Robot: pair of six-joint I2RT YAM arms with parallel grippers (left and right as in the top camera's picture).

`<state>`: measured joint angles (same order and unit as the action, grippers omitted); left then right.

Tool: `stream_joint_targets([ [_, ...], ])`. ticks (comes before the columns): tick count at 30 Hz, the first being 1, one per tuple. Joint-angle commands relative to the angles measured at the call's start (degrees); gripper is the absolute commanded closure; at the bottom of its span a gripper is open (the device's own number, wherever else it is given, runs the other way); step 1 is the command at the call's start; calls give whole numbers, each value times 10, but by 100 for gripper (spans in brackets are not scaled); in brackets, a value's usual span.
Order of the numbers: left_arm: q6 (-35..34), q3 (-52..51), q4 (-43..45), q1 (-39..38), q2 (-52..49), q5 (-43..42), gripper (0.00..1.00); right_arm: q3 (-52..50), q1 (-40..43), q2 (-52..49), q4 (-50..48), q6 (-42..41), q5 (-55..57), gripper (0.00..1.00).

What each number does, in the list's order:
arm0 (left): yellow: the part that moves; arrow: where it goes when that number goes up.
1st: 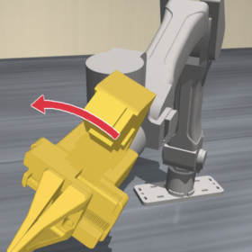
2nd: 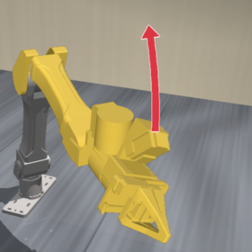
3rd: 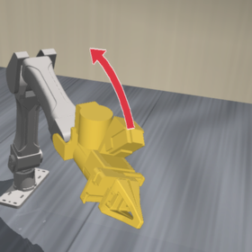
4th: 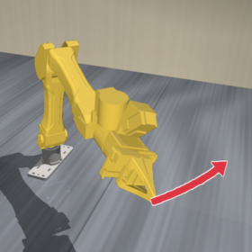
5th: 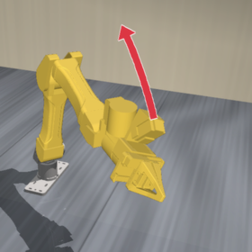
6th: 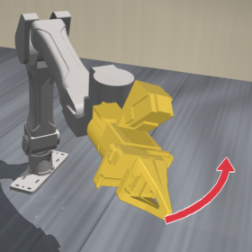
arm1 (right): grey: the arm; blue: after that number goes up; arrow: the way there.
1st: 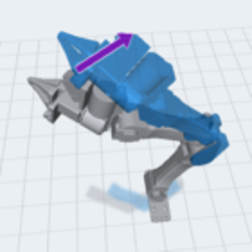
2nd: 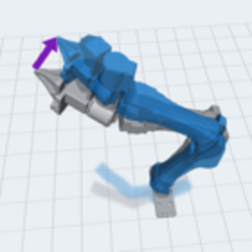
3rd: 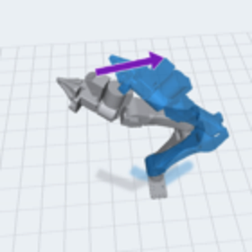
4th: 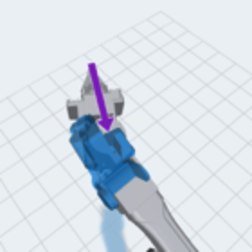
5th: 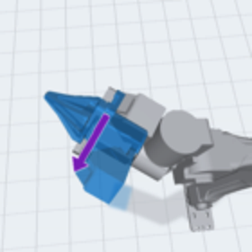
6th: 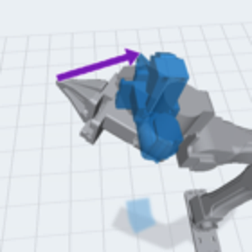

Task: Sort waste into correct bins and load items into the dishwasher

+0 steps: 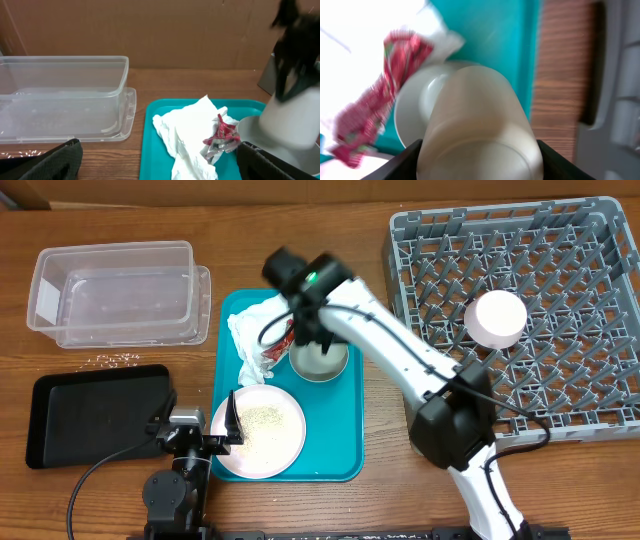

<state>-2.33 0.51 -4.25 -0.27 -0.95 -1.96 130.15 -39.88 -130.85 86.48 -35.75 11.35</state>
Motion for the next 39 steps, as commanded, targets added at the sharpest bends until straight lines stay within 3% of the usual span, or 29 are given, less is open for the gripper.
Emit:
stream_joint_targets([
  [1,15,-2,0,2,6,-4,0,74,41,50,24,6,6,40],
  [9,15,-2,0,2,6,-4,0,191,194,104,100,32,6,39],
  [15,15,-2,0,2,6,-4,0,189,349,113,106,69,-52,39],
  [22,15,-2,0,2,6,-4,0,180,474,113,104,73,-75,39],
  [31,15,-2,0,3,6,-4,0,171,515,112,33,78,-84,39],
  [39,15,-2,0,2,6,-4,0,64,493,110,-99,92,-115,36],
])
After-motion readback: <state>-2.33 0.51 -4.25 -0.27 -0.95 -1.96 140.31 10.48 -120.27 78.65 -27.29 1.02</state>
